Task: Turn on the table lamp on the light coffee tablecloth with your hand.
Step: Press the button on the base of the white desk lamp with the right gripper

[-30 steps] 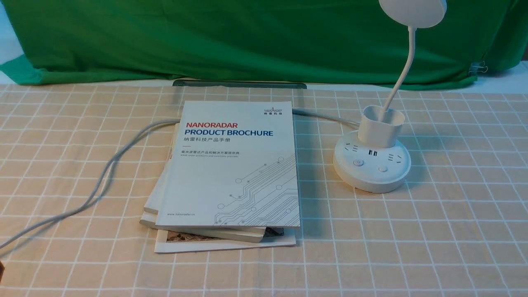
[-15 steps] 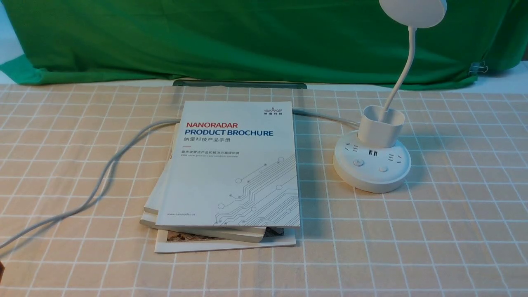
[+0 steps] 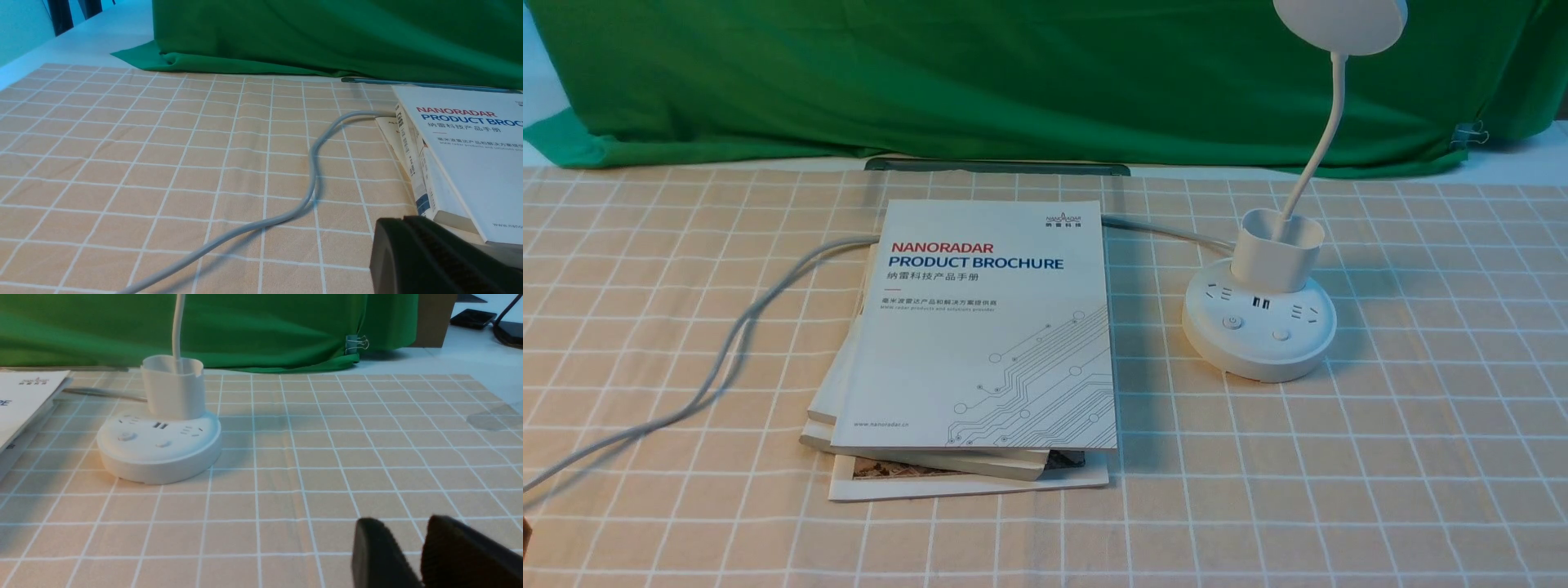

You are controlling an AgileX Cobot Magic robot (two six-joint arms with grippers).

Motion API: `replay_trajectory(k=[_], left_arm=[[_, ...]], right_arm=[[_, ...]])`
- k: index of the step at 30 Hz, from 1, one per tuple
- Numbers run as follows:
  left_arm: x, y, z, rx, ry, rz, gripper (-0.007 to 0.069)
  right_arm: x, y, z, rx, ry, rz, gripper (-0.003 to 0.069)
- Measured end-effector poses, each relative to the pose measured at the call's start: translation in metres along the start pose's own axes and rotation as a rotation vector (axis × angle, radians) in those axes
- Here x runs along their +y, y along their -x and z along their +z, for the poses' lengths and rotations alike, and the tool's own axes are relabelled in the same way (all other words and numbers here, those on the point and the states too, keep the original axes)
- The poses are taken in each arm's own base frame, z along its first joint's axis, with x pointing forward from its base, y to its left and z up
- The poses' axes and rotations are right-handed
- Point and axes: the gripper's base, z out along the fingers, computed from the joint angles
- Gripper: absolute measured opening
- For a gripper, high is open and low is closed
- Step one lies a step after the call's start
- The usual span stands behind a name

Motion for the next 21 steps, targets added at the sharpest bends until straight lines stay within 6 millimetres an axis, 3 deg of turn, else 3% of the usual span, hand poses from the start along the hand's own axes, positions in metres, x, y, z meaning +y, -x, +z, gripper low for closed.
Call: replay_trajectory(k=[21], left_arm=[[0.0000,0.0000,0.0000,0.000,0.000,0.003,0.0021]], right_arm=[[0.0002,0.0000,0.0000,0.000,0.002,0.047,0.0241]])
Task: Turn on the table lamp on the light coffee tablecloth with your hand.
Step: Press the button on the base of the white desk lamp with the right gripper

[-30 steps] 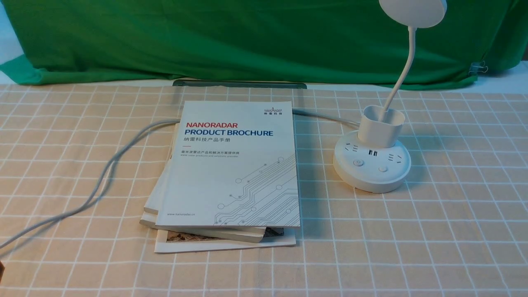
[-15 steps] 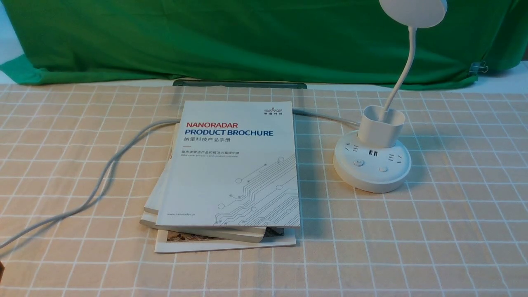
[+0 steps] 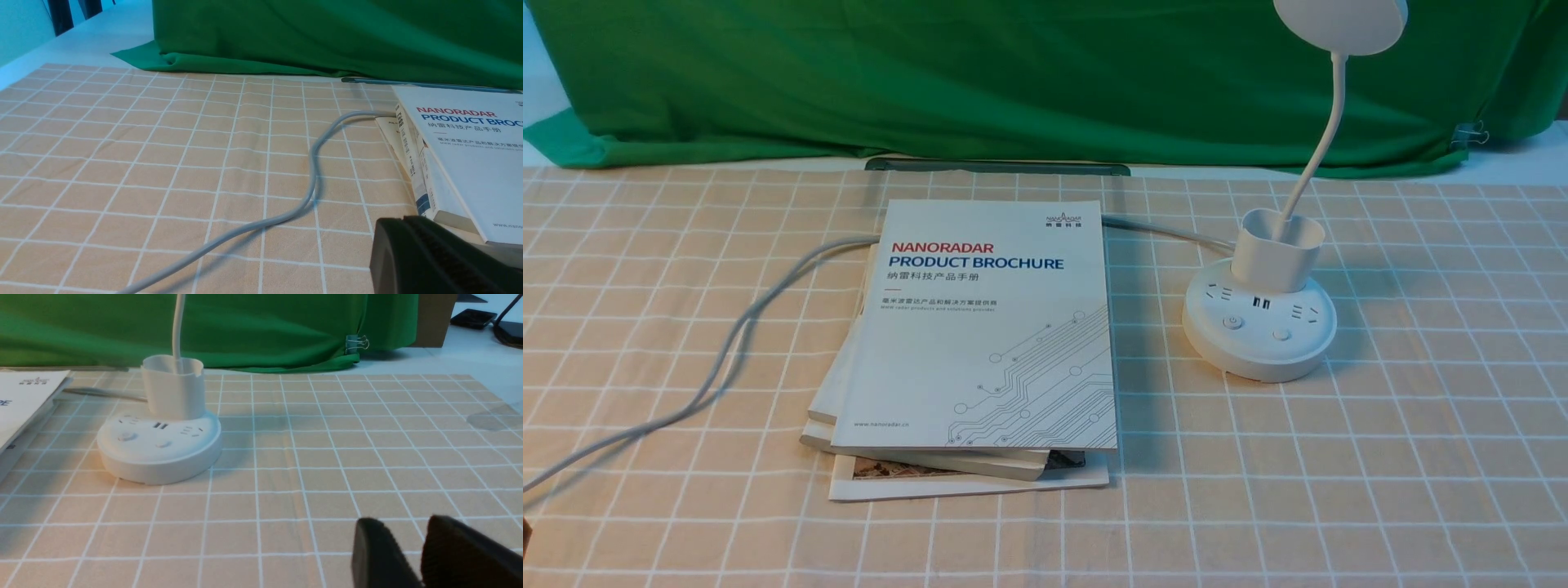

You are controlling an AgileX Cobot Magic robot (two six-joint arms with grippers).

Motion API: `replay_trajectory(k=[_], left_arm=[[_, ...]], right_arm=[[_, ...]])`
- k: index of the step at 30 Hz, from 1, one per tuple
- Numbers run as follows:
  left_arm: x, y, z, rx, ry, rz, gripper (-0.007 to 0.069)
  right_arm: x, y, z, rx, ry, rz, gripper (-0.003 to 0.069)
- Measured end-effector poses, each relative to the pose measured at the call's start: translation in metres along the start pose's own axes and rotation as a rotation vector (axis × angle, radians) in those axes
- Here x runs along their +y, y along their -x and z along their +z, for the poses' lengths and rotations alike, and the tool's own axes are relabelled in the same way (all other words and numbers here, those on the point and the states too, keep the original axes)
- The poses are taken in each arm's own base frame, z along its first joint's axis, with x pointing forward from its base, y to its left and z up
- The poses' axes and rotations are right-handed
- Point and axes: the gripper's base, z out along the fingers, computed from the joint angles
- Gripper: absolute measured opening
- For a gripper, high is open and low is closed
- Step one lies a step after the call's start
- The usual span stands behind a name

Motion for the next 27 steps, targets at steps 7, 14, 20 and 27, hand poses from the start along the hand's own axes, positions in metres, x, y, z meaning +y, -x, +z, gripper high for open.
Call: replay_trajectory(k=[7,14,20,27], left_arm=[[0.000,0.000,0.000,0.000,0.000,0.013,0.0021],[0.000,0.000,0.000,0.000,0.000,0.014,0.0021],[0.000,0.000,0.000,0.000,0.000,0.014,0.0021],[0.000,0.000,0.000,0.000,0.000,0.015,0.0021]], right_arm=[[0.003,0.000,0.000,0.014,0.035,0.722,0.0241],[0.004,0.000,0.000,0.026,0.043,1.092,0.0241],[0.004,0.001,0.000,0.013,0.046,0.877,0.0241],[0.006,0.026,-0.005,-0.044,0.066,0.559,0.0119]])
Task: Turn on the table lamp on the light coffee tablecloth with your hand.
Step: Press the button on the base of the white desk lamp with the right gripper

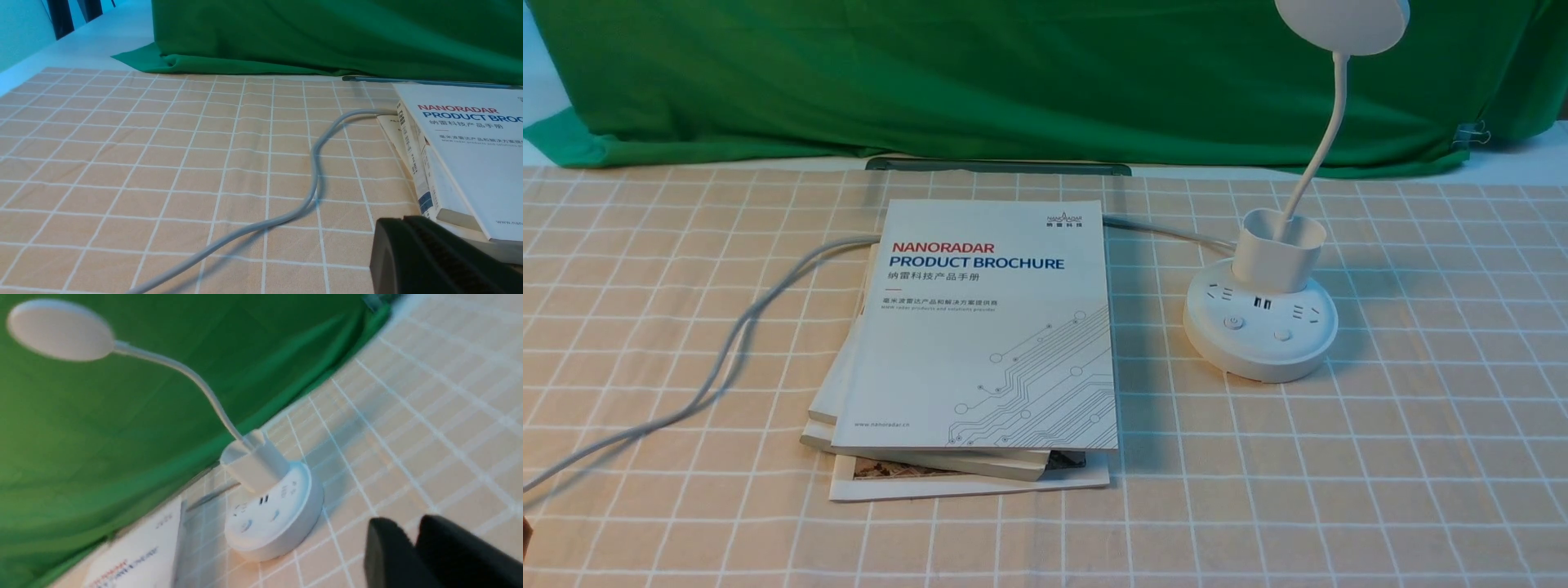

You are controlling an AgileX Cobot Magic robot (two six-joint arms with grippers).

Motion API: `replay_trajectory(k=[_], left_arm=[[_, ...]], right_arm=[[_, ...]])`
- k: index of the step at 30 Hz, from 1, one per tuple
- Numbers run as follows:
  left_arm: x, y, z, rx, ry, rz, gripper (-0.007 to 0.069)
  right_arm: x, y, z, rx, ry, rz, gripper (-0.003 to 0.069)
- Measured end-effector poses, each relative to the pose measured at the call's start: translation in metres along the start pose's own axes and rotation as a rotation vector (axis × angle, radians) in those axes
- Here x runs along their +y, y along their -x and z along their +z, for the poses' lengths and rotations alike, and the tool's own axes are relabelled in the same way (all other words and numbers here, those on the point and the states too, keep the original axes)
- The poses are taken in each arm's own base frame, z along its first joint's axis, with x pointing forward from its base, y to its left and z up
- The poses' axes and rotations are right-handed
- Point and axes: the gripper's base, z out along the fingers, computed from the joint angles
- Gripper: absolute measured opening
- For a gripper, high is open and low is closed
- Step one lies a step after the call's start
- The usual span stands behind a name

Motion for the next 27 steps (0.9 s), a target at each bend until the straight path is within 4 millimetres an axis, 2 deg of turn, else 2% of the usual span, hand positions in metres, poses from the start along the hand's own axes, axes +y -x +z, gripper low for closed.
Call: replay_trajectory(k=[2,6,9,12,15,16,19,24,26,27], left_arm=[[0.000,0.000,0.000,0.000,0.000,0.002,0.0021],[0.000,0.000,0.000,0.000,0.000,0.003,0.0021],[0.000,0.000,0.000,0.000,0.000,0.004,0.0021],[0.000,0.000,0.000,0.000,0.000,0.003,0.0021],[0.000,0.000,0.000,0.000,0.000,0.004,0.0021],[0.000,0.000,0.000,0.000,0.000,0.004,0.0021],[0.000,0.000,0.000,0.000,0.000,0.005,0.0021],[0.000,0.000,0.000,0.000,0.000,0.006,0.0021],[0.000,0.000,0.000,0.000,0.000,0.006,0.0021],[0.000,0.000,0.000,0.000,0.000,0.006,0.0021]], right_arm=[[0.018,0.024,-0.001,0.012,0.002,-0.173,0.0046],[0.046,0.062,0.010,0.096,-0.012,-0.465,0.0027],[0.066,0.087,0.033,0.253,-0.028,-0.642,0.0027],[0.074,0.096,0.066,0.495,-0.035,-0.727,0.0027],[0.081,0.094,0.103,0.681,0.000,-0.723,0.0027],[0.080,0.092,0.107,0.702,0.001,-0.717,0.0027],[0.081,0.076,0.146,0.813,0.024,-0.707,0.0027],[0.076,0.047,0.198,0.906,0.030,-0.709,0.0027],[0.078,0.043,0.207,0.914,0.037,-0.714,0.0027],[0.082,0.038,0.219,0.913,0.049,-0.722,0.0027]])
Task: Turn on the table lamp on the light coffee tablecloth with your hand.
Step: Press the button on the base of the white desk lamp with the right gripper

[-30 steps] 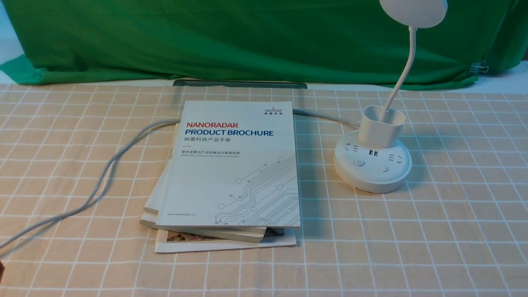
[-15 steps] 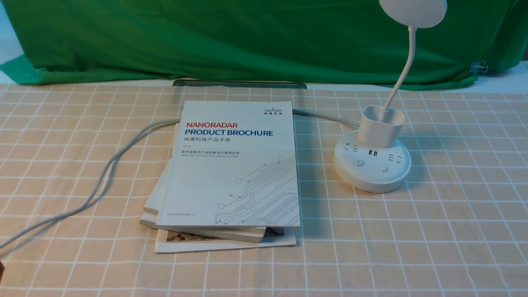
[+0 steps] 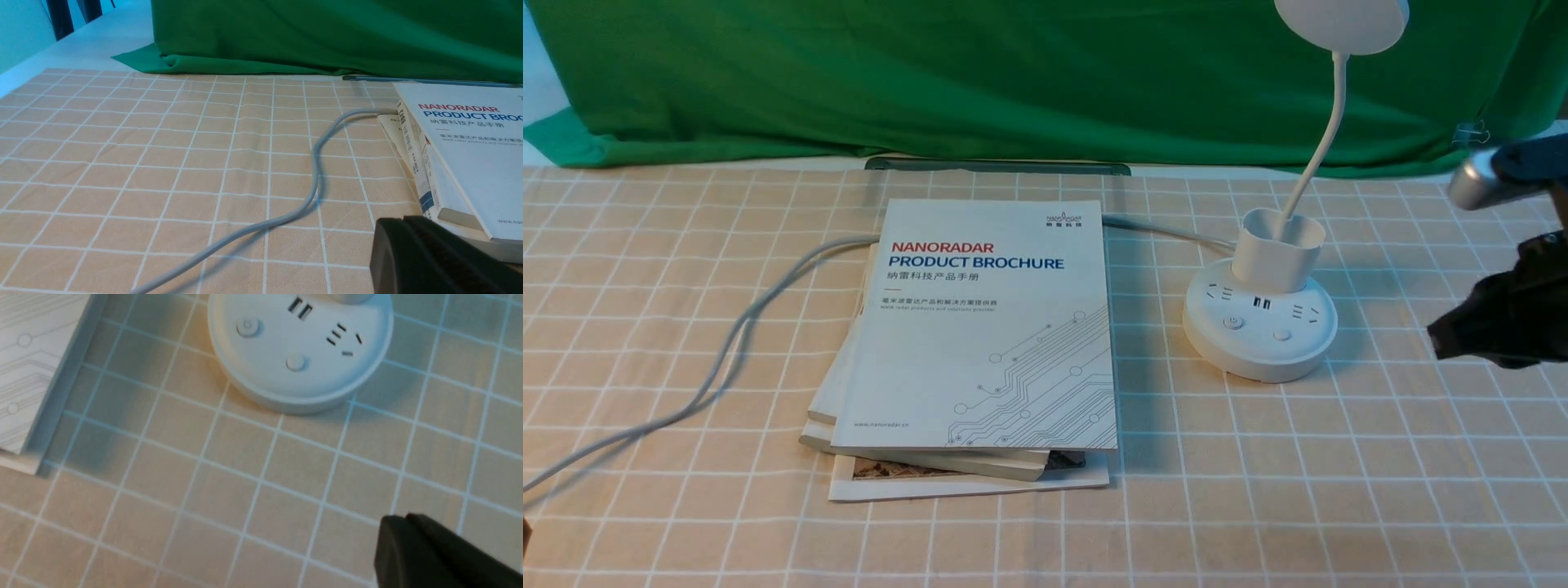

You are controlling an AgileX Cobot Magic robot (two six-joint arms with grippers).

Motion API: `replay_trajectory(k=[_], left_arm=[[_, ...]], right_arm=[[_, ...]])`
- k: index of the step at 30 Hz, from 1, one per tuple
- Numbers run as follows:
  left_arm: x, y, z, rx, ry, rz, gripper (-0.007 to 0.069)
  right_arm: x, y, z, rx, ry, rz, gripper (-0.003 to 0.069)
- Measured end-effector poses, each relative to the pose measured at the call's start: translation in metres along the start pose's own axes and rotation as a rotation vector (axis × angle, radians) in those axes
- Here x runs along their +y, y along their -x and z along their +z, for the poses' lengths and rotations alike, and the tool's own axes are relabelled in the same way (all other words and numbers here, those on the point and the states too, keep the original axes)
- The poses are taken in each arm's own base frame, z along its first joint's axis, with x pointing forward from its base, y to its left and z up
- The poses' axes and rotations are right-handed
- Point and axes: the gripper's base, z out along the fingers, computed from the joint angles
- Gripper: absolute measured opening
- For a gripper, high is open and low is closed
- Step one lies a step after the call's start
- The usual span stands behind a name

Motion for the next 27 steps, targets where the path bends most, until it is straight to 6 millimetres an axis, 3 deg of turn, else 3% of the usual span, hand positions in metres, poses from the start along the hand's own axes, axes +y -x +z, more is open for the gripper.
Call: replay_trajectory(k=[6,13,27], left_arm=[[0.000,0.000,0.000,0.000,0.000,0.000,0.0021],[0.000,0.000,0.000,0.000,0.000,0.000,0.0021],[0.000,0.000,0.000,0.000,0.000,0.000,0.0021]], right_arm=[[0.018,0.023,0.042,0.005,0.036,-0.065,0.0027],[0.023,0.021,0.087,0.021,0.031,-0.075,0.0029],[0.016,0.020,0.123,-0.040,-0.019,-0.053,0.0029]])
